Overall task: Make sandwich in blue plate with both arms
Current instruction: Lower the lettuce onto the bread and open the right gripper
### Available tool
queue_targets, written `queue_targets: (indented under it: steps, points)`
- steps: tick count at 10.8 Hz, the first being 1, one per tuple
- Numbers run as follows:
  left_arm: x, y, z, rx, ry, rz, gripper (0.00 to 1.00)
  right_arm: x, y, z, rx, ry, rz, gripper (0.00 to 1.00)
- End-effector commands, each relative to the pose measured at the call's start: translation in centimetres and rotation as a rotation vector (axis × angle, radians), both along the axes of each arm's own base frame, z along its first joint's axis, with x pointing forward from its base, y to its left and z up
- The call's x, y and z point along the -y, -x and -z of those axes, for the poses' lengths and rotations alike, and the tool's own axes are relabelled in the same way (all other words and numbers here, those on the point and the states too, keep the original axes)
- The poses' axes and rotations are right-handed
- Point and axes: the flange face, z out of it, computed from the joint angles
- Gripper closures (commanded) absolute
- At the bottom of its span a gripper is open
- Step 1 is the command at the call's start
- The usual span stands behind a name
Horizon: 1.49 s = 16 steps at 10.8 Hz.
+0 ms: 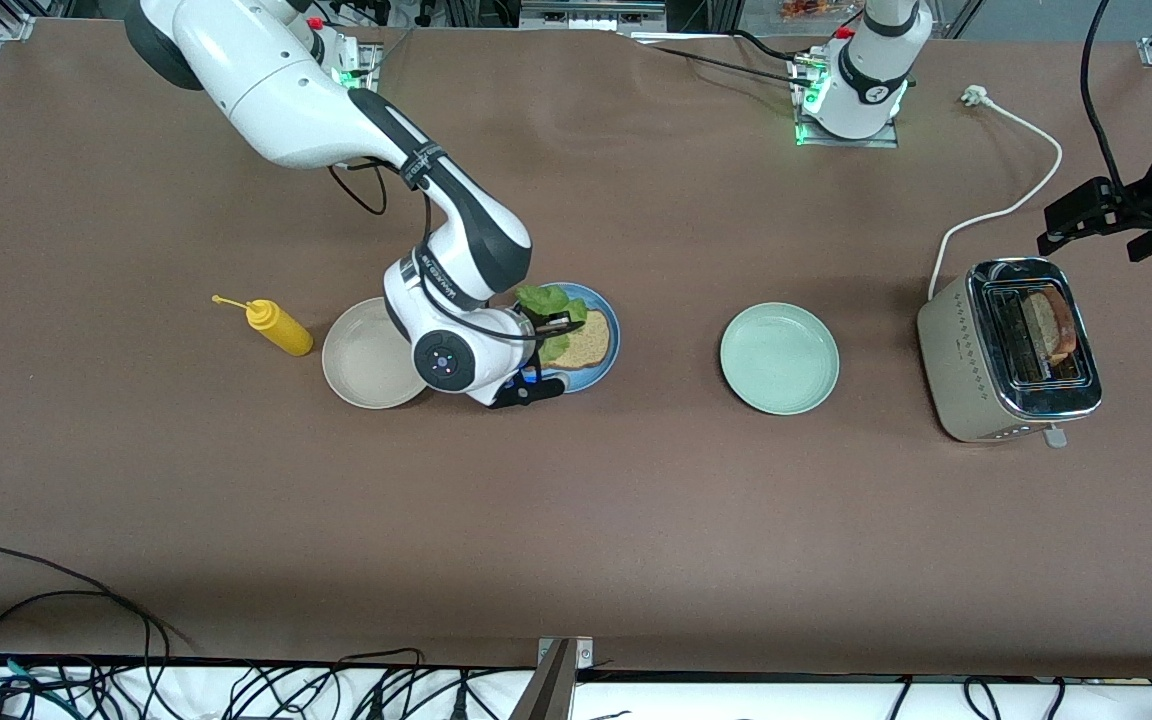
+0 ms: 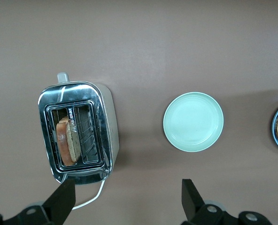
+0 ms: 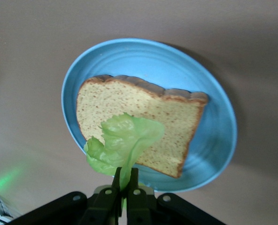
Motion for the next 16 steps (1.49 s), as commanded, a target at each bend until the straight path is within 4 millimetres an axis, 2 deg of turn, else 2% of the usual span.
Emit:
queue_targets:
  steps: [1, 2, 3, 5, 8, 10, 11, 13, 16]
  points:
    - [-0.1, 0.2, -0.5, 0.0, 0.018, 0.018, 0.0, -1.6, 0.6, -0.1, 0.047, -0.004, -0.008, 0.93]
    - [-0.1, 0.2, -0.5, 0.0, 0.016, 0.02, 0.0, -2.0, 0.3, -0.3, 0.084, -0.018, -0.002, 0.7]
    - [-0.1, 0.2, -0.5, 0.0, 0.016, 0.02, 0.0, -2.1, 0.1, -0.4, 0.119, -0.009, -0.033, 0.01]
    - [-0.1, 0.2, -0.4, -0.002, 0.016, 0.02, 0.0, -1.8, -0.2, -0.9, 0.168, 0.002, -0.112, 0.0]
    - [-0.1, 0.2, -0.4, -0.002, 0.015, 0.02, 0.0, -0.7, -1.7, -4.8, 0.24, 0.08, -0.174, 0.0]
    - [0.0, 0.2, -0.2, -0.005, 0.015, 0.021, 0.0, 0.9, -2.1, -7.4, 0.262, 0.18, -0.226, 0.0]
    - [0.1, 0.2, -0.2, -0.005, 0.015, 0.021, 0.0, 2.5, -2.9, -9.2, 0.286, 0.228, -0.233, 0.0]
    - [0.0, 0.2, -0.2, -0.005, 0.015, 0.02, 0.0, 7.3, -4.7, -13.0, 0.294, 0.282, -0.188, 0.0]
    - [0.1, 0.3, -0.3, -0.003, 0.015, 0.021, 0.0, 13.0, -4.9, -17.9, 0.251, 0.347, -0.166, 0.0]
